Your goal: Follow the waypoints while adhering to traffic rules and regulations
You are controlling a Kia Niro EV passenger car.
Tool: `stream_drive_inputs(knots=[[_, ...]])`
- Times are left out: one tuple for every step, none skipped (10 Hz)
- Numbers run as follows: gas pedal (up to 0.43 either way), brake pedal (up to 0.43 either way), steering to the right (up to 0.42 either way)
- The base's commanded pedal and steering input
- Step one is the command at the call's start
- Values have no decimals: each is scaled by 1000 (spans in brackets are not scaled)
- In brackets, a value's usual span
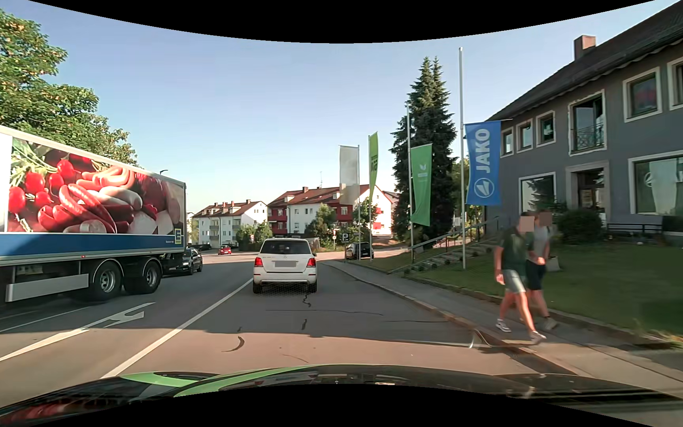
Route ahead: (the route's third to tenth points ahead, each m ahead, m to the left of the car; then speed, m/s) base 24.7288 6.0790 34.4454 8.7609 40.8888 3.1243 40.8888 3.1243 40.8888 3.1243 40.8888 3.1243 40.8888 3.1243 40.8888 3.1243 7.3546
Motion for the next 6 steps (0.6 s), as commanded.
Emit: stream_drive_inputs(knots=[[0, 0, -156], [0, 0, -141], [0, 0, -124], [0, 0, -105], [0, 85, -85], [0, 104, -71]])
